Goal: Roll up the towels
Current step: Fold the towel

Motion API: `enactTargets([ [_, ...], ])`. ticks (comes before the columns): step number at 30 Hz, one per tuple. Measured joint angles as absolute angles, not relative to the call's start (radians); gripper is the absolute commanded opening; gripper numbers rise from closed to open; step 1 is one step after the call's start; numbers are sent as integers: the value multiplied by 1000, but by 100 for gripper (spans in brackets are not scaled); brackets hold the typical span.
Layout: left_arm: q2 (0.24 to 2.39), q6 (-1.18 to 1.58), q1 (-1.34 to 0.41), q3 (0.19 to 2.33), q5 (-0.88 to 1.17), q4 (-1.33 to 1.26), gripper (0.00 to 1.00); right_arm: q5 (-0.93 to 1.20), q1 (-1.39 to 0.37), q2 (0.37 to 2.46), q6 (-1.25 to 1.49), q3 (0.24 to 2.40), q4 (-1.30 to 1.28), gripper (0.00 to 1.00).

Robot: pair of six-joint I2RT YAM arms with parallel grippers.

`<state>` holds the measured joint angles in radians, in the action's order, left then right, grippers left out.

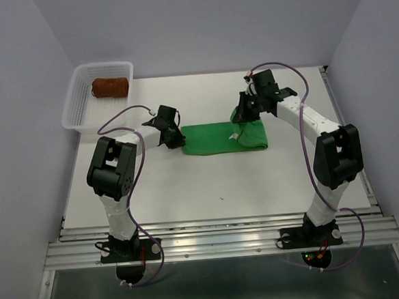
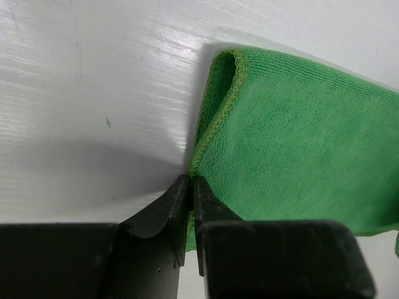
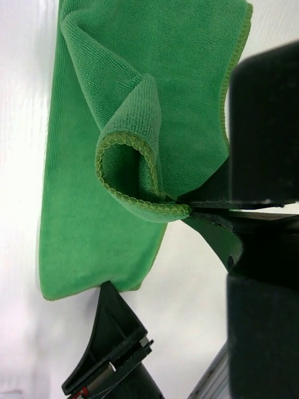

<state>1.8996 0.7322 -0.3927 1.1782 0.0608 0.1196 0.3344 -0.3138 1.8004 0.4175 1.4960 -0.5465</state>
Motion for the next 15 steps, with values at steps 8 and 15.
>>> enactTargets([
  [8,1900,722,-393,1178,72,117,19,336,-406,1893,456,1583,-538,1],
  [15,1900,712,-393,1177,76,116,19,335,-465,1962,486,1671,-530,1],
])
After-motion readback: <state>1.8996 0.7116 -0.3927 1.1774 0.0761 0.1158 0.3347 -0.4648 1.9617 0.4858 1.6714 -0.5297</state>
